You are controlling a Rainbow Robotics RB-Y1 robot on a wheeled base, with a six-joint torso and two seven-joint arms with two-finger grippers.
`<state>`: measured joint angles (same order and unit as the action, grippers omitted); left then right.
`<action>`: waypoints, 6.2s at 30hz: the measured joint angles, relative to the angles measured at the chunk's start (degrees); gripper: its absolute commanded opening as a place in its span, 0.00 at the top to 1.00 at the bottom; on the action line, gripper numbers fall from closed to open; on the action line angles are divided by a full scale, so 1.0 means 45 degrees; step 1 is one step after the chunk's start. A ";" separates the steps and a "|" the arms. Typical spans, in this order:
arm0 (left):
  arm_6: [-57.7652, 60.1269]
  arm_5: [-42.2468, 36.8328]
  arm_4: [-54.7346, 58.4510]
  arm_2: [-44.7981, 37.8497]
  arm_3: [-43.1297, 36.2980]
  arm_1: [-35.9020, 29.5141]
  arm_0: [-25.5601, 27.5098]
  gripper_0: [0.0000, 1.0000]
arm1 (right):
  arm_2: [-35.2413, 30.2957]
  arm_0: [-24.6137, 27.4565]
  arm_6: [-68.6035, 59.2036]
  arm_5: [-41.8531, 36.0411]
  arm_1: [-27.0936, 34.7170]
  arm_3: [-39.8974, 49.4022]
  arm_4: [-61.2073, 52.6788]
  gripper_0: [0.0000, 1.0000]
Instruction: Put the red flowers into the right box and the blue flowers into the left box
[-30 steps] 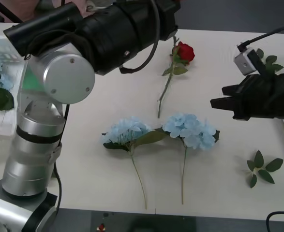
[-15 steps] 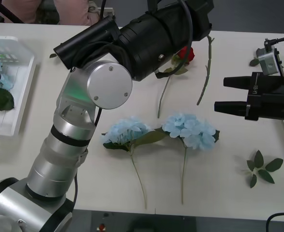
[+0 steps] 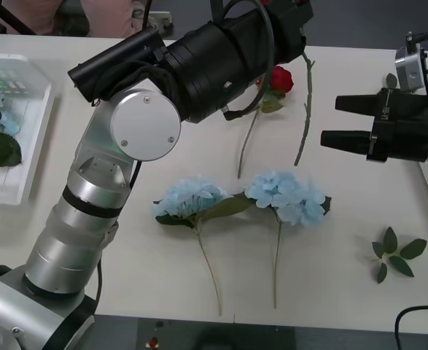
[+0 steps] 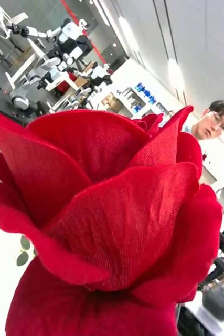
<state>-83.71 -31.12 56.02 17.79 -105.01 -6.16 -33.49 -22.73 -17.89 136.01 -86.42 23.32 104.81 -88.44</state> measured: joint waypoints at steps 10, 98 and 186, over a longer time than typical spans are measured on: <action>0.0003 0.0000 -0.0107 -0.0001 0.0000 -0.0050 0.0000 1.00 | 0.1249 -0.0657 -0.0506 0.1133 0.0000 -0.0484 0.0007 0.00; 0.0201 -0.6125 0.2030 -0.1301 -0.5927 -0.4295 0.5777 0.00 | -0.4099 0.2108 -0.5227 0.0221 0.5748 -0.4567 0.5197 1.00; 0.0950 -0.9114 -0.7507 0.0476 0.2805 -0.1562 0.2896 1.00 | 0.8276 0.3440 -1.6429 -0.0998 -0.0940 0.3801 1.5633 0.00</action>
<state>-79.44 -72.13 22.23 19.93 -92.39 -13.19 -20.46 14.52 -2.41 62.08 -90.91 19.09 121.92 -18.09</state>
